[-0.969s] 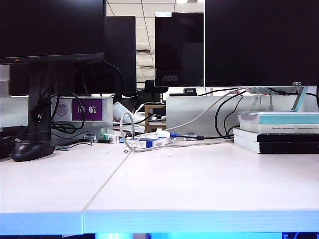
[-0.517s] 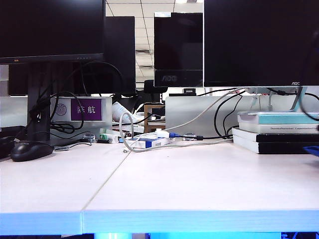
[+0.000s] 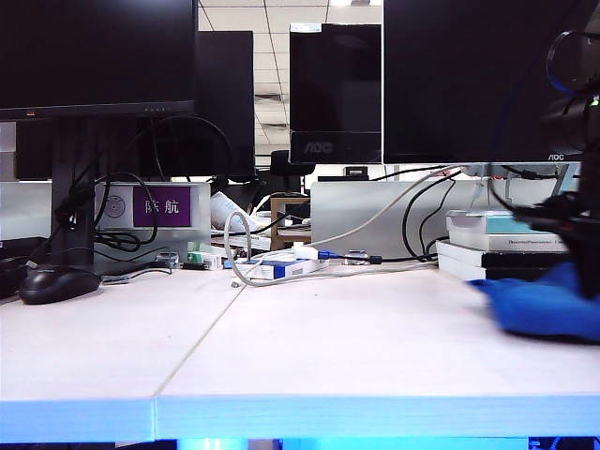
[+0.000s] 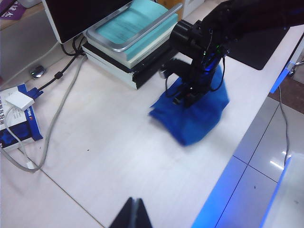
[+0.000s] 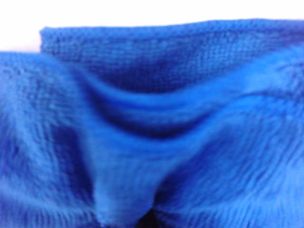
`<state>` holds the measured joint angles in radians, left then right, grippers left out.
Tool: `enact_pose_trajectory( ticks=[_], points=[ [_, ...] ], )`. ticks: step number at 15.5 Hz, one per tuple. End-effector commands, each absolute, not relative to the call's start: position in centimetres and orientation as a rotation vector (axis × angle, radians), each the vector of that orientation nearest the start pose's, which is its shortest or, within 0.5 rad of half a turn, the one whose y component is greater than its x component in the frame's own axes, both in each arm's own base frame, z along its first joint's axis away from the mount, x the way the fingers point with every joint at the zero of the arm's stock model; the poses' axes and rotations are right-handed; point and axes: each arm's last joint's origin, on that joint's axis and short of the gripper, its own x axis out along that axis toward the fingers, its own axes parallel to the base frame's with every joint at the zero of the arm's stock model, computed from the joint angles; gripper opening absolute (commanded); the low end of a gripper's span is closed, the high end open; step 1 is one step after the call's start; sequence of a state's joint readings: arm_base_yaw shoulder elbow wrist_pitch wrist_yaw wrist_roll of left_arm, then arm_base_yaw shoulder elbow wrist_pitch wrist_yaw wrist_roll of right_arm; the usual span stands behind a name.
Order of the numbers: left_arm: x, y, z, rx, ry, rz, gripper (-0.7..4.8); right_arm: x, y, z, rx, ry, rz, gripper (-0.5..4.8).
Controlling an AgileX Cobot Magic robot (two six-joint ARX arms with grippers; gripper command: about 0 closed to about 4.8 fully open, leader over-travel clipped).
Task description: Wipe the table from right to left using the rag.
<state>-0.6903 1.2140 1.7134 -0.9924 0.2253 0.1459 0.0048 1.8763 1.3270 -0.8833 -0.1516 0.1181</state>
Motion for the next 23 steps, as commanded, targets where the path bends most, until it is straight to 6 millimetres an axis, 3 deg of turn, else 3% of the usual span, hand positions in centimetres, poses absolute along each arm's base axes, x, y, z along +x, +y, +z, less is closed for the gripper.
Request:
enact_pose_trajectory(
  ticks=[1,10,11,17,20,23],
  points=[
    [14.8,-13.1,47.8,0.250,0.418,-0.941,-0.05,35.1,1.6,17.0,0.259,1.495,0.064,-0.05],
    [14.7,-13.1,47.7,0.251,0.422,-0.941,-0.05,34.7,8.0,17.0,0.165,1.460,0.115,-0.05],
    [14.7,-13.1,47.7,0.251,0.423,-0.942,-0.05,34.5,9.8,16.4,0.163,1.478,0.125,-0.06],
    [14.7,-13.0,47.6,0.254,0.439,-0.941,-0.05,33.7,14.8,13.3,0.095,1.529,0.193,-0.06],
    [14.6,-13.0,47.6,0.255,0.444,-0.941,-0.05,33.1,17.3,13.1,0.107,1.498,0.216,-0.05],
    [14.6,-13.0,47.6,0.255,0.445,-0.941,-0.05,32.7,18.6,13.3,0.115,1.495,0.254,-0.06]
  ],
)
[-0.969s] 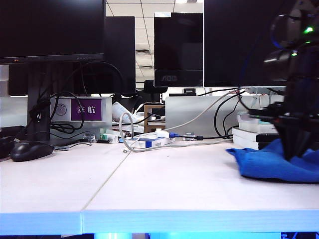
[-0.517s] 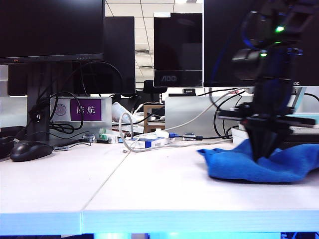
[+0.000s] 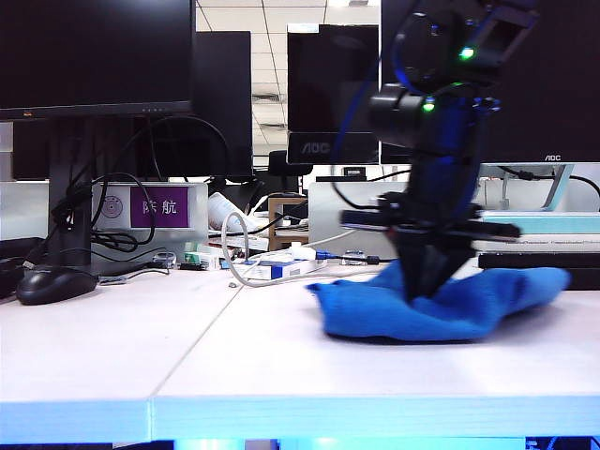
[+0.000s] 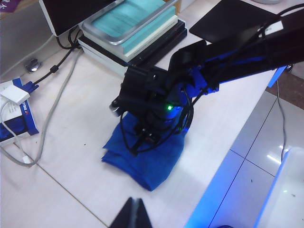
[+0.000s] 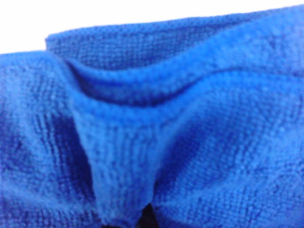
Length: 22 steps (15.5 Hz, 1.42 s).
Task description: Wipe the table from right to left using the rag.
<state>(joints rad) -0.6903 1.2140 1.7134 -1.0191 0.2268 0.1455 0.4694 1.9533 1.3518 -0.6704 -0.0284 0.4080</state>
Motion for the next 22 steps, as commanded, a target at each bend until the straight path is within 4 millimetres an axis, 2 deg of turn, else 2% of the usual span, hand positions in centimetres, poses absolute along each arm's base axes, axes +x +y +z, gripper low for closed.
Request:
enact_pose_trajectory(
  ticks=[1,8,16,22],
  points=[
    [14.6,-13.0,47.6,0.255,0.445,-0.941,-0.05,32.8,18.8,13.6,0.120,1.491,0.259,-0.06],
    [14.6,-13.0,47.6,0.254,0.445,-0.941,-0.05,33.7,22.4,17.5,0.144,1.387,0.363,-0.05],
    [14.6,-13.0,47.5,0.249,0.450,-0.941,-0.05,33.1,26.7,17.7,0.180,1.369,0.465,-0.05],
    [14.6,-12.9,47.4,0.254,0.470,-0.939,-0.05,33.5,28.5,18.5,0.209,1.330,0.505,-0.05]
  ],
)
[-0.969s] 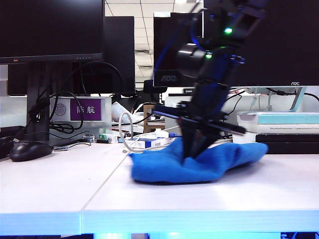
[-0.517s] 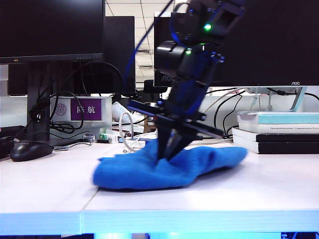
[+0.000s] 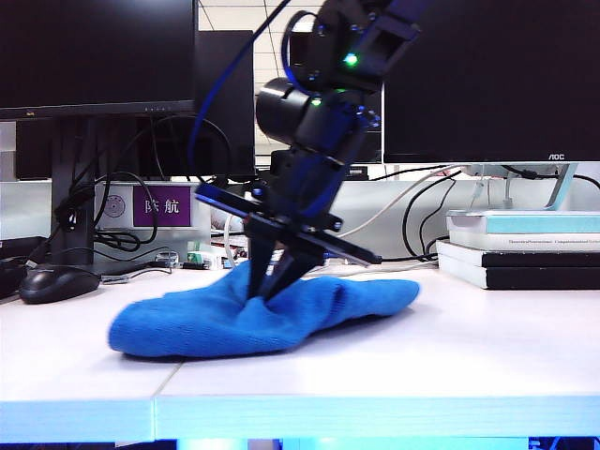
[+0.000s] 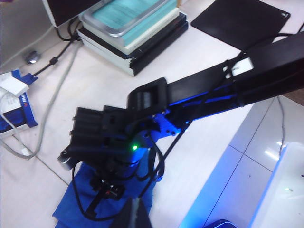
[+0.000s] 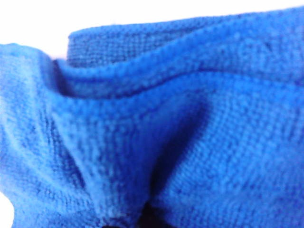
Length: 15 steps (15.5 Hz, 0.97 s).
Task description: Wipe the table from right to left using the rag.
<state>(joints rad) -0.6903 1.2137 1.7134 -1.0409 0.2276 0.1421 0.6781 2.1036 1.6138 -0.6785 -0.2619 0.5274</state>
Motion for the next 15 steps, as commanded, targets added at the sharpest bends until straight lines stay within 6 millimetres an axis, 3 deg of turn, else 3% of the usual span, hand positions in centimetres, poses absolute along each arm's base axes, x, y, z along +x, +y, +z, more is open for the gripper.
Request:
enact_pose_trajectory(
  ticks=[1,9,15],
  points=[
    [14.6,-12.9,47.4,0.254,0.470,-0.940,-0.05,33.5,28.6,18.6,0.214,1.323,0.507,-0.05],
    [14.5,-12.9,47.4,0.254,0.470,-0.940,-0.05,33.8,30.3,17.5,0.259,1.344,0.574,-0.05],
    [14.5,-12.9,47.4,0.254,0.472,-0.940,-0.05,34.5,34.0,18.0,0.250,1.322,0.651,-0.05]
  ],
)
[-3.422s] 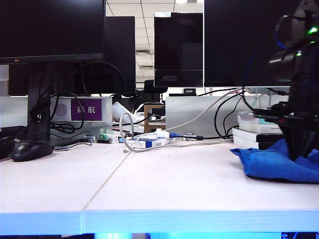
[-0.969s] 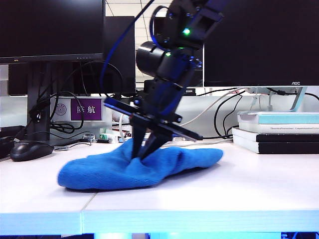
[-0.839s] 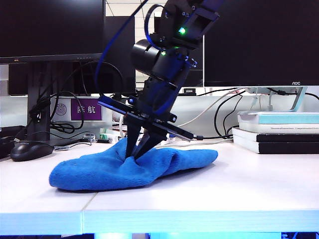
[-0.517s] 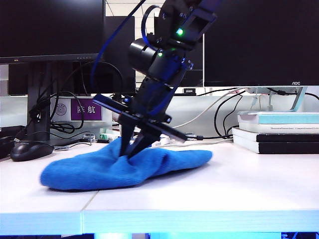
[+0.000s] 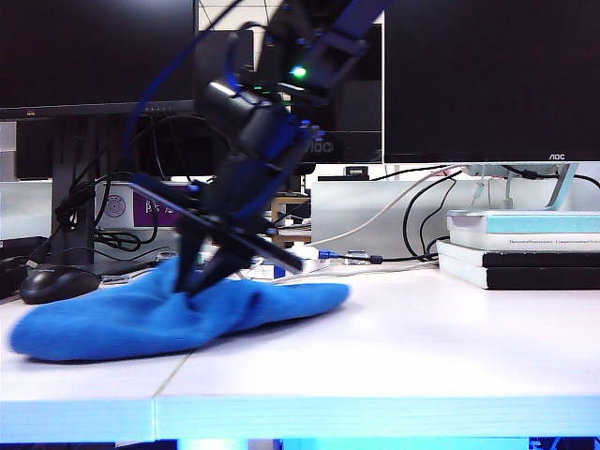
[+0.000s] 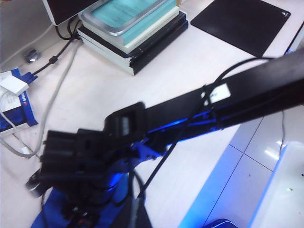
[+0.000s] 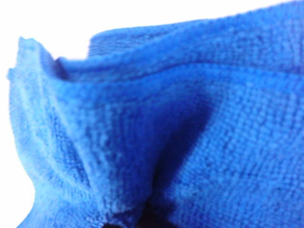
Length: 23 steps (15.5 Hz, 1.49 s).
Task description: Wipe the table from right to left using the rag.
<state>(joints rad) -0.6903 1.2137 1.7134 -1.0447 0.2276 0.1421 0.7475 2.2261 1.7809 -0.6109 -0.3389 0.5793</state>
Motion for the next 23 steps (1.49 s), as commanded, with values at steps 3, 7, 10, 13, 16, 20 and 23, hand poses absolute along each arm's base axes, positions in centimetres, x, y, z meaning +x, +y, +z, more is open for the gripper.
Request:
enact_pose_trajectory(
  ticks=[3,7,10,13,16,20,23],
  points=[
    [14.5,-12.9,47.3,0.256,0.481,-0.939,-0.05,35.0,35.8,17.7,0.248,1.329,0.682,-0.05],
    [14.5,-12.8,47.2,0.260,0.495,-0.939,-0.05,34.5,37.9,16.5,0.259,1.359,0.706,-0.05],
    [14.2,-12.5,47.0,0.272,0.525,-0.919,-0.05,33.3,39.5,15.1,0.257,1.394,0.743,-0.05],
    [13.7,-11.5,47.0,0.301,0.551,-0.745,-0.05,32.6,40.6,14.6,0.272,1.386,0.775,-0.05],
    [12.7,-10.1,46.7,0.280,0.618,-0.576,-0.05,32.6,41.0,14.9,0.295,1.364,0.805,-0.05],
    [11.8,-8.5,46.2,0.246,0.702,-0.291,-0.05,33.0,41.3,15.3,0.334,1.327,0.818,-0.05],
    [11.2,-8.0,46.4,0.209,0.691,-0.274,-0.05,33.1,41.5,15.4,0.360,1.319,0.824,-0.05]
  ],
)
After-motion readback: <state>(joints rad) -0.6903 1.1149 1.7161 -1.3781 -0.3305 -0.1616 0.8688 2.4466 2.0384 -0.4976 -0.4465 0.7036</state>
